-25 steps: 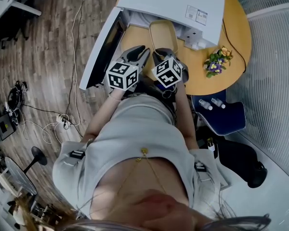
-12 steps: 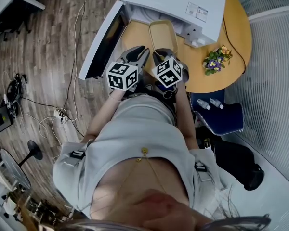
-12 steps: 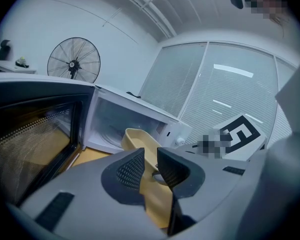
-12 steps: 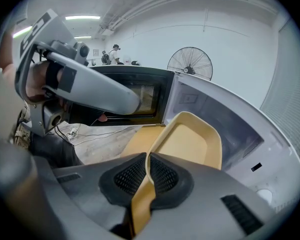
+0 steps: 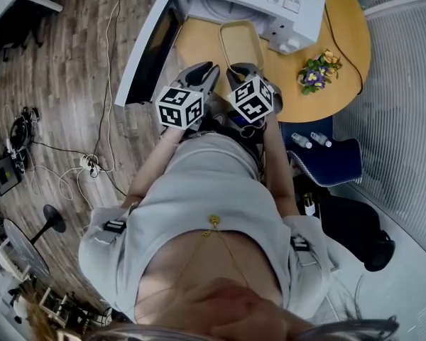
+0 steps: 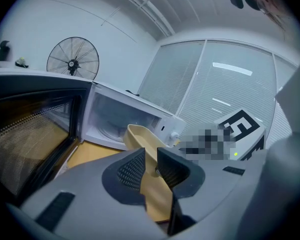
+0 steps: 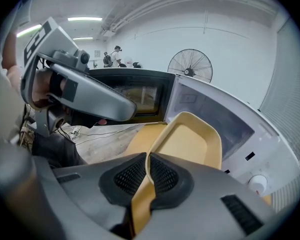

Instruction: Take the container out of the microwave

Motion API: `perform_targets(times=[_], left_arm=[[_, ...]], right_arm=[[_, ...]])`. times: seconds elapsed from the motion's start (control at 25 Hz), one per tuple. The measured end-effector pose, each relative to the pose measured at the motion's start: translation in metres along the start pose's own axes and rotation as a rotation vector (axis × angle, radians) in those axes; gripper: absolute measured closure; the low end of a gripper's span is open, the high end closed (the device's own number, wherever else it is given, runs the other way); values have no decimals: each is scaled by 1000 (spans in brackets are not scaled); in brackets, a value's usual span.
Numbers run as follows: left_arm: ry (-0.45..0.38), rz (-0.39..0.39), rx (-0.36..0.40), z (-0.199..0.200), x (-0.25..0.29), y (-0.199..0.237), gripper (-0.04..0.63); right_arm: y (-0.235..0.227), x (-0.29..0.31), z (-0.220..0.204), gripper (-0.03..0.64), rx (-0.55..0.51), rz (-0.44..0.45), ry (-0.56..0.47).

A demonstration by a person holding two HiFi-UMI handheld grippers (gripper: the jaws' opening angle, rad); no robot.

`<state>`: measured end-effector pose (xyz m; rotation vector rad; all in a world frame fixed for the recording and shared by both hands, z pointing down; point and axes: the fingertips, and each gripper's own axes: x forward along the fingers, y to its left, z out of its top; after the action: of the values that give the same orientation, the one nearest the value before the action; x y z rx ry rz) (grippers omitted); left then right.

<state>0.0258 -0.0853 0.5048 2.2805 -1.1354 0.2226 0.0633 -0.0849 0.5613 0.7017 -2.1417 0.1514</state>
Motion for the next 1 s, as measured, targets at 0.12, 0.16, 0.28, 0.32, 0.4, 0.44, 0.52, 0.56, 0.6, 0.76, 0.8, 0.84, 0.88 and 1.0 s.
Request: perform_targets(times=[0.12, 0.16, 0.28, 0.32, 0.4, 0.44, 0.52, 0.56, 0.6, 0.76, 0.8, 0.84, 0.88, 1.0], left_arm=[[2, 14, 7, -4, -4, -2, 511], [0, 19, 7, -5, -5, -1, 511], [-3, 35, 5, -7, -10, -3, 511], [-3, 39, 5, -9, -12, -3, 511], [2, 44, 5, -13, -14, -6, 511], [4, 47, 5, -15, -15, -7, 511], [5, 57, 6, -18, -16, -9, 511], [5, 60, 5, -19, -18, -10, 511], [4, 61, 3, -21, -19, -12, 511], [-4, 78, 4, -24, -26, -15, 511], [-7, 83, 3, -25, -27, -16, 511], [-8, 87, 1, -26, -29, -16, 511], [-8, 90, 1, -27, -29, -16, 511], [-8, 93, 1, -29, -31, -18, 511]], right_arm=[[5, -4, -6, 583, -10, 7, 7], [6, -5, -8, 583, -12, 10, 8], [12, -9, -12, 583, -10, 17, 6], [14, -10, -13, 583, -7, 20, 3], [17, -13, -15, 583, -7, 25, -1], [19, -15, -16, 583, -9, 25, -1], [21, -18, -17, 583, -15, 25, -3], [23, -20, -18, 583, -17, 27, -4], [25, -22, -20, 583, -19, 30, -4], [33, -28, -26, 583, -33, 37, -2], [34, -29, -28, 583, -35, 38, -1], [35, -30, -29, 583, -35, 39, -2], [37, -32, -31, 583, -34, 41, -2], [40, -35, -35, 583, -24, 47, -3]])
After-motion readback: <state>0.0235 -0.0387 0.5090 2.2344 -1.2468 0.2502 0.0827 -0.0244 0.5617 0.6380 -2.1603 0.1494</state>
